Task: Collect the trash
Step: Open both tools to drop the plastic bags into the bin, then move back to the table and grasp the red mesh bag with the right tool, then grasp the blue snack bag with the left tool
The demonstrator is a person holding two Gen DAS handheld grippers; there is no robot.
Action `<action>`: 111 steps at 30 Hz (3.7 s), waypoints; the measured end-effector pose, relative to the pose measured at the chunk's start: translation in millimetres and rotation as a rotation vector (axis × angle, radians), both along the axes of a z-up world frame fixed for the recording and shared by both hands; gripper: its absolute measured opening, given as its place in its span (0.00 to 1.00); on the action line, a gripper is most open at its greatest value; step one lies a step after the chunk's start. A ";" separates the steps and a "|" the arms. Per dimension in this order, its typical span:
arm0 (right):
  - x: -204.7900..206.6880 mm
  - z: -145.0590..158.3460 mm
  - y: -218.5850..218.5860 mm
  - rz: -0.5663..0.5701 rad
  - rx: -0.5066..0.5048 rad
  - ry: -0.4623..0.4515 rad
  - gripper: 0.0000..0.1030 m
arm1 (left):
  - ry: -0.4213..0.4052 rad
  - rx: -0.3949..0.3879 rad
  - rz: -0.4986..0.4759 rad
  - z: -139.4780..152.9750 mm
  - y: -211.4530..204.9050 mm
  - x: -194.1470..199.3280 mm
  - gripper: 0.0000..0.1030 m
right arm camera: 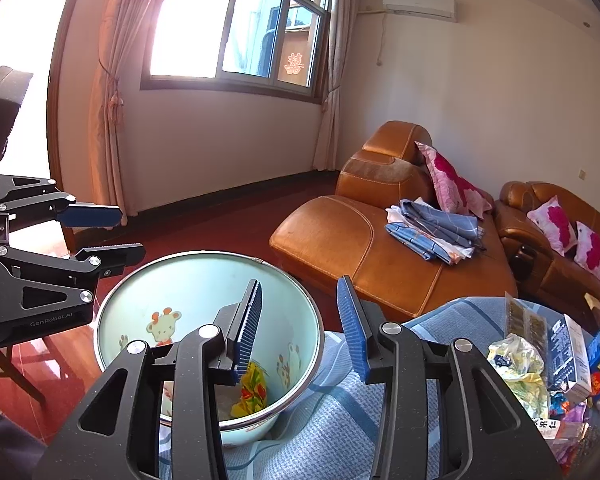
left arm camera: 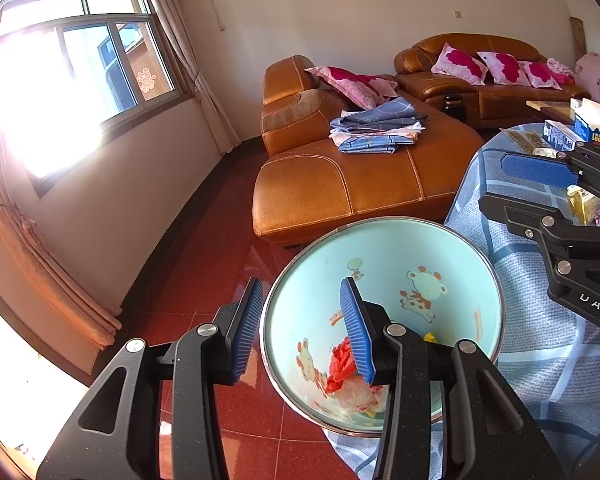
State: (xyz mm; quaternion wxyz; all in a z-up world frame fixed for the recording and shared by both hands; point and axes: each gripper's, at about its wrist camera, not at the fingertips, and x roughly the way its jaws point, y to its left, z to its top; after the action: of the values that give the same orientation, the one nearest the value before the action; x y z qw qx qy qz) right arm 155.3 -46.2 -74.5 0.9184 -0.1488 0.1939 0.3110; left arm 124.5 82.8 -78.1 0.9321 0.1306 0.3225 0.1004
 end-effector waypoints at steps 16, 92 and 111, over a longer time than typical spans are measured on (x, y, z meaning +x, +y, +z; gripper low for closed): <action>0.1 1.0 -5.8 -0.018 -0.003 -0.038 0.43 | -0.005 -0.014 0.000 2.6 3.0 -1.6 0.44; -136.3 -22.1 -270.9 -0.732 0.090 0.135 0.11 | 0.188 -0.303 -0.563 -12.4 -266.3 2.9 0.94; -144.2 -13.7 -261.8 -0.691 0.118 0.085 0.11 | 0.197 -0.308 -0.534 -31.2 -243.7 6.3 0.89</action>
State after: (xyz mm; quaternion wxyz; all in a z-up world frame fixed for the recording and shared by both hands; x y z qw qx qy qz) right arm 11.1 -308.0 -88.1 0.9675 -0.0082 0.2528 -0.0016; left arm 130.8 -160.8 -109.3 0.8987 0.0771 0.3768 -0.2106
